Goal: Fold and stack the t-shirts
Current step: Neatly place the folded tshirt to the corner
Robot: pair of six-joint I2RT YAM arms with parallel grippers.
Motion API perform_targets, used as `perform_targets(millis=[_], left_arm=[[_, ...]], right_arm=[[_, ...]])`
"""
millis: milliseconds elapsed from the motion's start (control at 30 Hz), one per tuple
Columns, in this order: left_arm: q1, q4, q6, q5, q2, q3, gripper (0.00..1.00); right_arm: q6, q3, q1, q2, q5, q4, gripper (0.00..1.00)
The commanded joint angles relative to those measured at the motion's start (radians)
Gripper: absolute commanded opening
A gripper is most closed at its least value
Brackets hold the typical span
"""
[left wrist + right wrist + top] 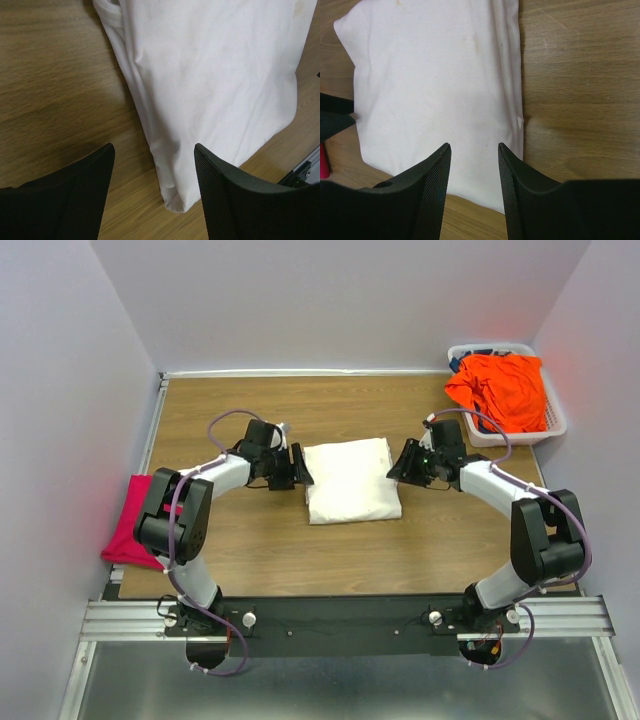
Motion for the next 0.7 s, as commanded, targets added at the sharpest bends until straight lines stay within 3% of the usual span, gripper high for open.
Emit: perform_targets(millis=[0, 467, 567, 667], left_arm=[[0.004, 0.053, -0.005, 0.036, 0.015, -0.021, 0.73], [-0.047, 0.084, -0.043, 0.018, 0.145, 0.023, 0.72], [-0.061, 0.073, -0.062, -0.007, 0.158, 0.025, 0.68], [-0.079, 0.087, -0.097, -0.030, 0.156, 0.023, 0.56]], right_arm=[[-0.027, 0.007, 0.007, -0.003, 0.017, -0.016, 0.50], [-0.025, 0.006, 0.007, 0.007, 0.027, -0.015, 0.50], [-0.024, 0.009, 0.006, 0.008, 0.026, -0.013, 0.50], [-0.019, 0.004, 0.007, 0.011, 0.024, -0.011, 0.50]])
